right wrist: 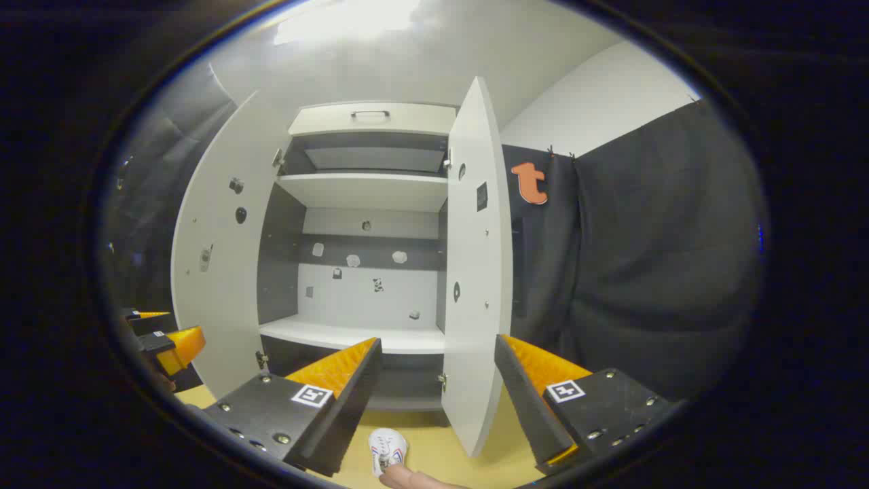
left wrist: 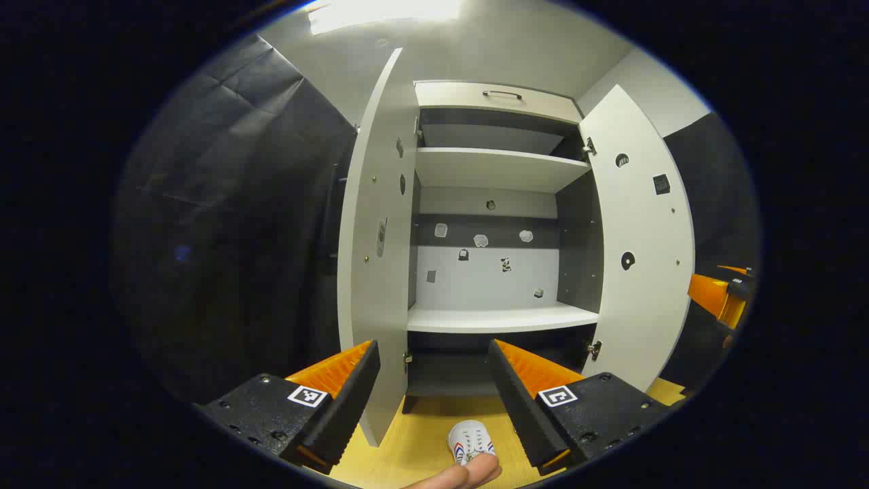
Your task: Grab one shoe with the right hand and put it into the shoe cabinet, grab the other shoe with the left hand and put it into the shoe cabinet; then close the right door with the right hand and the left door with the left hand.
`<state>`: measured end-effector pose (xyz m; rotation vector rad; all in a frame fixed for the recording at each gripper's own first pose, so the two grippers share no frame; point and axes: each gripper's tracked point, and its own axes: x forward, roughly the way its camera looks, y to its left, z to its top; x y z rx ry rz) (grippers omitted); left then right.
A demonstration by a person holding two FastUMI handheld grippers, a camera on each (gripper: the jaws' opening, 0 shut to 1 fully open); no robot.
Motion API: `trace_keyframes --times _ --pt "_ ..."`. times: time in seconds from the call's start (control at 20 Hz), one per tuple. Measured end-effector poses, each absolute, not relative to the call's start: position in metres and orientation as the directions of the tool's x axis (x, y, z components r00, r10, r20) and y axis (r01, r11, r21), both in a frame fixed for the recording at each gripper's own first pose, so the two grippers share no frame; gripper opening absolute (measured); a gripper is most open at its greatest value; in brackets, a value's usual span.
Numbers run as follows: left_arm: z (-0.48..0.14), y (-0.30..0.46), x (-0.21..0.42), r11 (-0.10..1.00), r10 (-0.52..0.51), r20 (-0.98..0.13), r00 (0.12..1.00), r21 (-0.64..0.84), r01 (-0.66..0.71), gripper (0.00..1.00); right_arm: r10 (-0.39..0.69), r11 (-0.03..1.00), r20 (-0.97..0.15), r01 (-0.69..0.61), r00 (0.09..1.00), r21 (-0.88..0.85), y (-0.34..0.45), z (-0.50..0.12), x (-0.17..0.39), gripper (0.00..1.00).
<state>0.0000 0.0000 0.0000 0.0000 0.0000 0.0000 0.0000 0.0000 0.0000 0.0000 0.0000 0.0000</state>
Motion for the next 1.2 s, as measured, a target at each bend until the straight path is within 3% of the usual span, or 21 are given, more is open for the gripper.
trace_keyframes --times 0.85,1.2 --pt "0.000 0.006 -0.003 1.000 0.003 0.024 1.000 -0.006 -0.003 0.97 0.031 0.999 -0.010 -0.031 0.999 -0.024 0.012 -0.021 0.012 0.99" --pt "-0.010 0.004 -0.006 0.999 -0.016 0.012 1.000 -0.038 0.016 0.97 0.047 0.995 -0.059 -0.052 0.997 -0.086 0.033 -0.079 0.019 0.99"
